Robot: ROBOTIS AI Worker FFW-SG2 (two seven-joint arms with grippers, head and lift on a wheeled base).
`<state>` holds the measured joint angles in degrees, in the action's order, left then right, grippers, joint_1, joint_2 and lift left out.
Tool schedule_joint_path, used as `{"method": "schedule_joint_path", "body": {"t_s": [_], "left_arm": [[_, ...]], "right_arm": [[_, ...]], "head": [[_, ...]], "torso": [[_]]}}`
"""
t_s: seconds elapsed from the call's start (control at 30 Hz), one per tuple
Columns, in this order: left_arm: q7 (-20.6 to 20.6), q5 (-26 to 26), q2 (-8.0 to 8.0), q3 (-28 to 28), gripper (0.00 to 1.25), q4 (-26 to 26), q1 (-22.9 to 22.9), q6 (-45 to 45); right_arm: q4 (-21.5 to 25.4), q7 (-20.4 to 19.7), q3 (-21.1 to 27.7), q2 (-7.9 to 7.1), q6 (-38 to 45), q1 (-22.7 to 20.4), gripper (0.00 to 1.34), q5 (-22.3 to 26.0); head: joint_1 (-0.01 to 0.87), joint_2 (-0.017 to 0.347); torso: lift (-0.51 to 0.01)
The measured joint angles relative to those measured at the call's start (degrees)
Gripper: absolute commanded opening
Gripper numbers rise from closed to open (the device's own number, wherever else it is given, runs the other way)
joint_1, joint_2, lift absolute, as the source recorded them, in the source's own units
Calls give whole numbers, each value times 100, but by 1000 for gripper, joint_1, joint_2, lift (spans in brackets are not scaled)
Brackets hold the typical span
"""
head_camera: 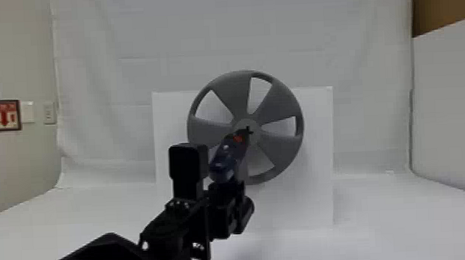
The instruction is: Grasp the drill and bring into the middle of wheel
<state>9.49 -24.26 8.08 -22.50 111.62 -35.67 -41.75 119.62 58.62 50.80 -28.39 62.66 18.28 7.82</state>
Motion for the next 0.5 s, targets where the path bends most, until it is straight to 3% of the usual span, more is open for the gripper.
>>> {"method": "schedule_joint_path", "body": {"t_s": [0.5], "left_arm": [[0,5,0,0,25,0,-1,0]], "right_arm": [[0,0,5,-2,0,0,1243,0]], "head": [[54,31]], "torso": [[-403]]}}
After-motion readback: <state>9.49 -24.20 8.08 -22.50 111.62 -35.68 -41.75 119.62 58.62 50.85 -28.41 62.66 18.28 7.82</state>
